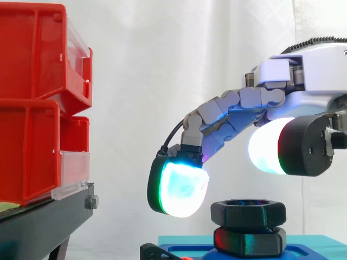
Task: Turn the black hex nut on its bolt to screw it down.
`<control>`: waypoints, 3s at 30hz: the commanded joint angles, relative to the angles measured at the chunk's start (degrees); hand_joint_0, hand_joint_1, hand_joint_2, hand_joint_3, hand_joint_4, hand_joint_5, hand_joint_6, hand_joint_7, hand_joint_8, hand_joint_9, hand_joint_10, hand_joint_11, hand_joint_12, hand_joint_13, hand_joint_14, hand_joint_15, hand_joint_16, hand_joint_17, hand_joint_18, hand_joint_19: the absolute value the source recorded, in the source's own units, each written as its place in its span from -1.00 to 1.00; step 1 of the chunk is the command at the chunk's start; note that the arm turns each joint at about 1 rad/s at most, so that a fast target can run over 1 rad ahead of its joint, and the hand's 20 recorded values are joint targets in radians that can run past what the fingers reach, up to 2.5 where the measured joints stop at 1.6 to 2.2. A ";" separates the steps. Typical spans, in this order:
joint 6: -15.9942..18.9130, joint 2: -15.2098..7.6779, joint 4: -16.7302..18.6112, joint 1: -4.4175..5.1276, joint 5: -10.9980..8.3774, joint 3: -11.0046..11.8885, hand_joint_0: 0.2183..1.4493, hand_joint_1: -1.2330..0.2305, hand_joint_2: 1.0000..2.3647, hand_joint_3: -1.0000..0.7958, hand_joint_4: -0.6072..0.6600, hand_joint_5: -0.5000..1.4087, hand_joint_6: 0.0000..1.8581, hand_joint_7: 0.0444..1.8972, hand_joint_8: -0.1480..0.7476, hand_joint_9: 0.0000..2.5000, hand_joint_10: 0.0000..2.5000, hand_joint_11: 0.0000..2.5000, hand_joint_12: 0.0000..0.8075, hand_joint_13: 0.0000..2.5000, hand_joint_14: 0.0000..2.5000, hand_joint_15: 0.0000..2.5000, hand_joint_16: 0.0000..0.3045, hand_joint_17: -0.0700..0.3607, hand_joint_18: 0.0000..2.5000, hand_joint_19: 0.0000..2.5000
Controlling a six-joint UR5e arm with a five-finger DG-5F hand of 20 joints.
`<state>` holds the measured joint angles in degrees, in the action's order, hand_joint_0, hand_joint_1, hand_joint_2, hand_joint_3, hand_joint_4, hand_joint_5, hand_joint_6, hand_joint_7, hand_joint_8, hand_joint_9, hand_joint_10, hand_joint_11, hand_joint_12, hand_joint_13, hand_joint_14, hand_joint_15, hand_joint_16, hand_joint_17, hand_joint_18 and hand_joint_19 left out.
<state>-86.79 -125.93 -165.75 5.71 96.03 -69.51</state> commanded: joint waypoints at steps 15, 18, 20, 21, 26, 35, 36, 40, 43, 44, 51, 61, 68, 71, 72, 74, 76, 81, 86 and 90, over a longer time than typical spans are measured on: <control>-0.31 0.07 -0.45 -0.44 0.03 -0.19 -0.49 0.40 -1.00 -0.44 0.05 -0.49 -0.46 0.25 -0.18 -0.45 -1.00 -1.00 -0.27 -0.63 -1.00 -1.00 -0.71 -0.21 -0.67 -0.75; -0.75 -0.01 -0.54 -0.88 0.12 -0.19 -0.49 0.40 -1.00 -0.44 0.06 -0.48 -0.46 0.28 -0.18 -0.45 -1.00 -1.00 -0.27 -0.63 -1.00 -1.00 -0.71 -0.21 -0.67 -0.75; -1.01 -0.01 -0.54 -1.05 0.12 -0.19 -0.49 0.40 -1.00 -0.44 0.05 -0.48 -0.46 0.29 -0.18 -0.44 -1.00 -1.00 -0.27 -0.63 -1.00 -1.00 -0.71 -0.22 -0.67 -0.75; -1.10 -0.01 -0.54 -1.23 0.12 -0.28 -0.49 0.40 -1.00 -0.44 0.05 -0.48 -0.46 0.29 -0.17 -0.44 -1.00 -1.00 -0.27 -0.63 -1.00 -1.00 -0.71 -0.22 -0.66 -0.75; -1.54 -0.01 -0.54 -2.37 1.00 -0.45 -0.49 0.40 -1.00 -0.44 0.05 -0.48 -0.46 0.30 -0.17 -0.43 -1.00 -1.00 -0.27 -0.62 -1.00 -1.00 -0.71 -0.22 -0.66 -0.75; -2.60 -1.33 -0.45 -4.83 4.08 -0.45 -0.49 0.40 -1.00 -0.44 0.08 -0.49 -0.46 0.27 -0.17 -0.43 -1.00 -1.00 -0.27 -0.61 -1.00 -1.00 -0.71 -0.22 -0.66 -0.75; -2.60 -1.33 0.08 -5.19 4.43 -0.45 -0.49 0.40 -1.00 -0.44 0.07 -0.49 -0.46 0.25 -0.17 -0.43 -1.00 -1.00 -0.27 -0.61 -1.00 -1.00 -0.71 -0.22 -0.66 -0.75; -2.60 -1.42 0.87 -5.45 5.66 0.78 -0.49 0.40 -1.00 -0.44 0.11 -0.50 -0.46 0.18 -0.16 -0.43 -1.00 -1.00 -0.27 -0.61 -1.00 -1.00 -0.71 -0.21 -0.65 -0.74; -2.60 -1.42 -1.85 -5.36 6.27 2.01 -0.50 0.41 -1.00 -0.44 0.14 -0.50 -0.46 0.13 -0.16 -0.44 -1.00 -1.00 -0.26 -0.62 -1.00 -1.00 -0.71 -0.21 -0.66 -0.74; -2.60 -1.42 -2.12 -5.27 6.19 2.10 -0.50 0.42 -1.00 -0.44 0.16 -0.51 -0.46 0.10 -0.16 -0.44 -1.00 -1.00 -0.26 -0.62 -1.00 -1.00 -0.71 -0.21 -0.66 -0.74; -2.51 -1.42 -2.91 -4.83 6.10 3.77 -0.51 0.43 -1.00 -0.44 0.20 -0.52 -0.46 0.02 -0.14 -0.46 -1.00 -1.00 -0.24 -0.63 -1.00 -1.00 -0.70 -0.20 -0.66 -0.74; -1.63 -1.42 -2.65 -2.72 4.96 3.85 -0.52 0.45 -1.00 -0.44 0.20 -0.54 -0.46 -0.10 -0.15 -0.47 -1.00 -1.00 -0.23 -0.64 -1.00 -1.00 -0.69 -0.19 -0.68 -0.74; -1.54 -1.42 -2.38 -1.05 3.72 3.85 -0.52 0.45 -1.00 -0.44 0.20 -0.53 -0.46 -0.02 -0.14 -0.46 -1.00 -1.00 -0.23 -0.64 -1.00 -1.00 -0.70 -0.19 -0.67 -0.74; -1.54 -1.51 -2.73 -0.35 3.64 3.85 -0.52 0.44 -1.00 -0.44 0.20 -0.53 -0.46 -0.02 -0.15 -0.46 -1.00 -1.00 -0.23 -0.64 -1.00 -1.00 -0.70 -0.19 -0.67 -0.74; -1.54 -1.51 -2.82 -0.35 3.64 3.85 -0.52 0.44 -1.00 -0.44 0.20 -0.53 -0.46 -0.02 -0.15 -0.46 -1.00 -1.00 -0.23 -0.64 -1.00 -1.00 -0.70 -0.19 -0.67 -0.74; -1.54 -1.42 -2.91 0.00 3.55 3.85 -0.51 0.44 -1.00 -0.44 0.19 -0.52 -0.46 -0.01 -0.15 -0.46 -1.00 -1.00 -0.23 -0.64 -1.00 -1.00 -0.70 -0.20 -0.67 -0.74; -1.54 -1.51 -2.91 0.18 3.11 3.85 -0.51 0.44 -1.00 -0.44 0.19 -0.52 -0.46 -0.01 -0.15 -0.46 -1.00 -1.00 -0.24 -0.65 -1.00 -1.00 -0.70 -0.20 -0.67 -0.74; -1.72 -1.42 -3.26 0.79 3.11 3.85 -0.51 0.44 -1.00 -0.44 0.18 -0.52 -0.46 0.04 -0.15 -0.46 -1.00 -1.00 -0.24 -0.65 -1.00 -1.00 -0.70 -0.20 -0.68 -0.73; -2.33 -1.51 -4.40 0.97 3.20 3.85 -0.51 0.44 -1.00 -0.44 0.15 -0.51 -0.46 0.08 -0.16 -0.46 -1.00 -1.00 -0.24 -0.65 -1.00 -1.00 -0.71 -0.21 -0.67 -0.74; -2.86 -1.42 -4.49 0.88 3.11 3.85 -0.51 0.44 -1.00 -0.44 0.15 -0.51 -0.46 0.10 -0.14 -0.46 -1.00 -1.00 -0.24 -0.64 -1.00 -1.00 -0.71 -0.21 -0.68 -0.74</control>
<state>-89.31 -127.43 -170.15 6.62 99.20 -65.66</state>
